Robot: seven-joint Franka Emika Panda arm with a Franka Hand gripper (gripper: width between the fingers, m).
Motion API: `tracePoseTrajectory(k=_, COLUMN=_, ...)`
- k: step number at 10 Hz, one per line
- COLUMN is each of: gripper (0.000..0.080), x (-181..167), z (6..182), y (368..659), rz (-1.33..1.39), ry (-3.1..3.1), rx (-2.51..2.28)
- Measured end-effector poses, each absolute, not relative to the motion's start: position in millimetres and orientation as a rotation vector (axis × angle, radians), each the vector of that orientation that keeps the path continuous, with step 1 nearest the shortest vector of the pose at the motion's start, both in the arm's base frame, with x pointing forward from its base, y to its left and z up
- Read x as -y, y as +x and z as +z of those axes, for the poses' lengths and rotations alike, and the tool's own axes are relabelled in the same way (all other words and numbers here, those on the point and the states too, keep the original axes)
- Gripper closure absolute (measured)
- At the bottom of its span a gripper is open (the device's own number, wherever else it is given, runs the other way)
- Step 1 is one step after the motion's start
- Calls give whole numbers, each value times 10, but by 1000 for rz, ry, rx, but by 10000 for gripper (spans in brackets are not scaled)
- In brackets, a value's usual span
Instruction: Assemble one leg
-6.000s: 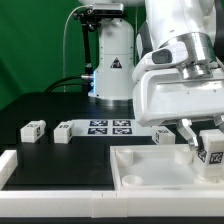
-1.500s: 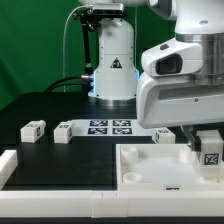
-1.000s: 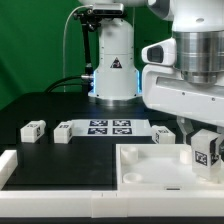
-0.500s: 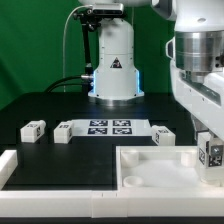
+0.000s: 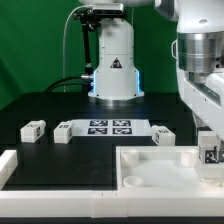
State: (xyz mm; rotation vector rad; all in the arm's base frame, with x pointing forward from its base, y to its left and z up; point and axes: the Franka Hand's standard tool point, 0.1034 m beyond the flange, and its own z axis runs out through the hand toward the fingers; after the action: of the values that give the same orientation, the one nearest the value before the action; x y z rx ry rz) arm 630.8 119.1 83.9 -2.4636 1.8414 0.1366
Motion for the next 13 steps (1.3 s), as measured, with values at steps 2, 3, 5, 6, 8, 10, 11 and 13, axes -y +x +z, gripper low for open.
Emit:
tracePoseTrajectory(k=2, gripper=152, x=-1210, z=838, y=6303, rz=124, ry=-2657, rx=-1532)
tracePoseTrajectory(k=3, gripper=152, x=-1223, z=836, y=6298, rz=118, ry=-2735, rx=-1382)
tracePoseTrajectory(k=5, gripper=150, x=-1237, z=814, y=6277, rz=102, ry=-2882, rx=-1015)
tracePoseTrajectory(k=6, gripper=150, x=-1236, z=794, y=6252, rz=100, ry=-2930, rx=-859)
tracePoseTrajectory(k=8, gripper=150, x=-1227, z=790, y=6249, rz=87, ry=-2999, rx=-545)
tracePoseTrajectory(k=10, gripper=150, x=-1206, z=788, y=6251, rz=70, ry=-3037, rx=-197)
tracePoseTrajectory(k=11, gripper=150, x=-1206, z=782, y=6244, rz=67, ry=-3041, rx=-90)
tracePoseTrajectory(k=13, gripper=280, x=-1207, z=779, y=6243, rz=68, ry=-3039, rx=-103)
